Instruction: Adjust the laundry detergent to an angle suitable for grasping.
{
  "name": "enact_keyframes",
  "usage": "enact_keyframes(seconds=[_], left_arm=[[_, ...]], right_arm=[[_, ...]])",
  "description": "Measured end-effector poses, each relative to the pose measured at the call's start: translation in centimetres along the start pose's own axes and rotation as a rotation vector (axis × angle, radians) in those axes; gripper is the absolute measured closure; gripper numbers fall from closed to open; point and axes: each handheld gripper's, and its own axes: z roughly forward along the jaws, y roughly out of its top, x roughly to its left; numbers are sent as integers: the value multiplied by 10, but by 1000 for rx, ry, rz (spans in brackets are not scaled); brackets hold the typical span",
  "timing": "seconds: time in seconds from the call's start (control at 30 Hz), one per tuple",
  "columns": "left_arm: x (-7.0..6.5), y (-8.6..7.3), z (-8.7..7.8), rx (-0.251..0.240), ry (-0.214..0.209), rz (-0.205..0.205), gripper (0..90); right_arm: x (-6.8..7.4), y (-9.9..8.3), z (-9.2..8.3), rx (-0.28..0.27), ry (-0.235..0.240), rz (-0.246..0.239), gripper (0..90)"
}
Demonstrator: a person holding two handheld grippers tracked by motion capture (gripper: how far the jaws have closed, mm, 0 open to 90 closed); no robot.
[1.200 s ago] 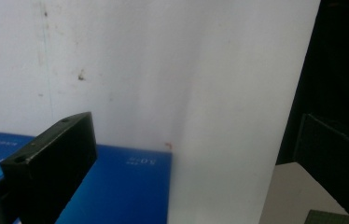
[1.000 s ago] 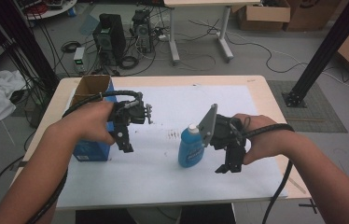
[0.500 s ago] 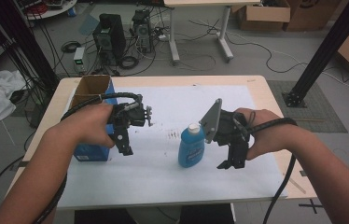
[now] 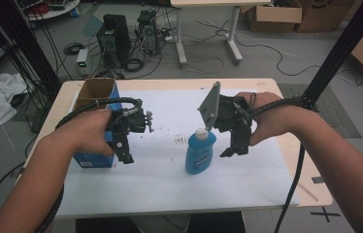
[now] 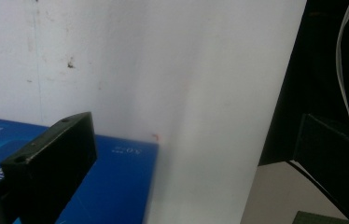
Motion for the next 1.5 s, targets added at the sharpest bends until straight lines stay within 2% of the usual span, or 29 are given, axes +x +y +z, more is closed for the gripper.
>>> enact_keyframes(seconds=[0.43,0.8,0.97,1.03,1.17,1.5], left_arm=[[4,-3,-3,0,6,-10,0],[8,-7,-3,5,6,-16,0],[8,-8,-3,3,9,-16,0],[8,-8,-1,1,6,-20,0],[9,-9,1,-5,6,-23,0],[11,-8,3,-4,5,-29,0]], right_arm=[[-30,11,5,31,31,-49,0],[-46,13,26,70,74,-65,0],[-48,14,31,80,87,-68,0],[-48,14,36,103,91,-73,0],[-49,13,42,94,102,-77,0],[-49,7,71,98,158,-90,0]])
